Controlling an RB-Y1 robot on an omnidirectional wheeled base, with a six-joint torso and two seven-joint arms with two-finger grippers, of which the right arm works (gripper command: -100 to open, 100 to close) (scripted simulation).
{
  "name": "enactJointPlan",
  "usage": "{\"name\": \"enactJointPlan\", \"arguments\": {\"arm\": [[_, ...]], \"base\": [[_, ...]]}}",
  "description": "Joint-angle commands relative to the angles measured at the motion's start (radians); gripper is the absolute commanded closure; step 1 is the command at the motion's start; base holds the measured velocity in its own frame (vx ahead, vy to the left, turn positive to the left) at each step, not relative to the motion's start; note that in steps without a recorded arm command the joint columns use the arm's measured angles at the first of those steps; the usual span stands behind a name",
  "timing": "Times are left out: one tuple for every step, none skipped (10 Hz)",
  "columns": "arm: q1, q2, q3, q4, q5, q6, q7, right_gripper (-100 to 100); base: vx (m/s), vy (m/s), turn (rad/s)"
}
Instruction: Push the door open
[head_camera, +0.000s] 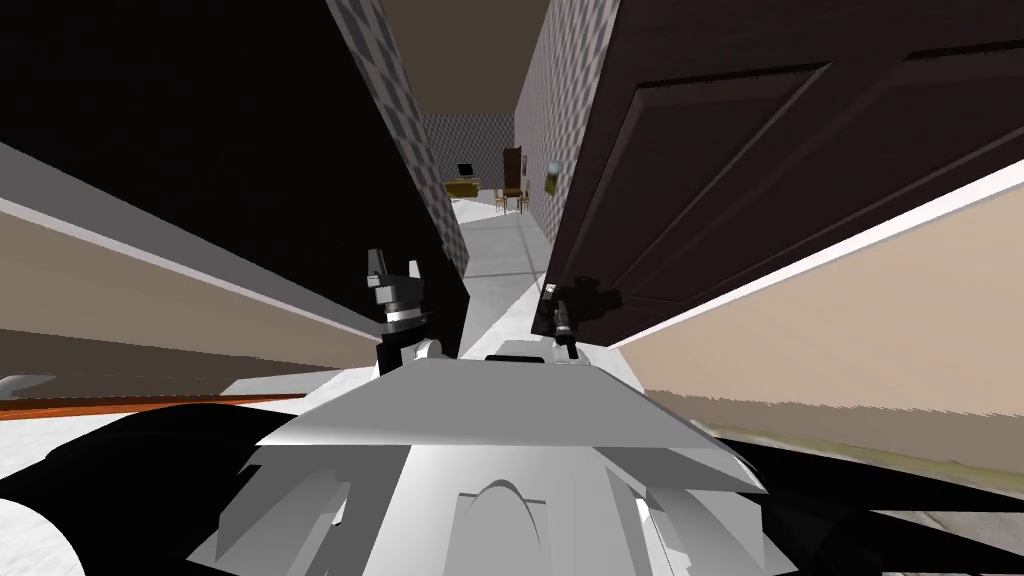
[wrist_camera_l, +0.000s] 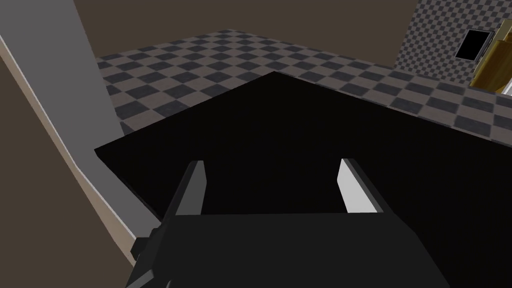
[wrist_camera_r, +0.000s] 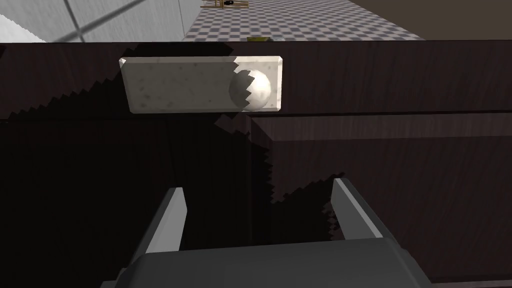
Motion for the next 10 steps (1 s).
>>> {"name": "enactJointPlan", "arguments": {"arm": [[0.006, 0.013, -0.001, -0.006, -0.004, -0.003, -0.001, -100], [0.009, 0.021, -0.001, -0.009, -0.006, -0.004, -0.002, -100], [0.001, 0.015, -0.002, 0.005, -0.005, -0.009, -0.002, -100], [0.001, 0.009, -0.005, 0.009, -0.007, -0.015, -0.001, -100], [0.002, 0.007, -0.006, 0.009, -0.007, -0.016, -0.001, -100], [0.002, 0.005, -0.007, 0.011, -0.008, -0.019, 0.0, -100], [0.002, 0.003, -0.009, 0.012, -0.009, -0.022, 0.001, -100], [0.002, 0.002, -0.011, 0.014, -0.01, -0.025, 0.002, -100], [0.003, 0.003, -0.014, 0.016, -0.011, -0.03, 0.004, -100], [0.003, 0.004, -0.016, 0.018, -0.012, -0.033, 0.005, -100]], "base": [[-0.233, 0.104, -0.048], [-0.229, 0.128, -0.051], [-0.103, 0.062, -0.019], [0.102, 0.006, 0.024], [0.169, -0.017, 0.023], [0.188, -0.015, 0.025], [0.238, 0.007, 0.027], [0.238, -0.01, 0.024], [0.239, -0.039, 0.037], [0.256, -0.041, 0.037]]}}
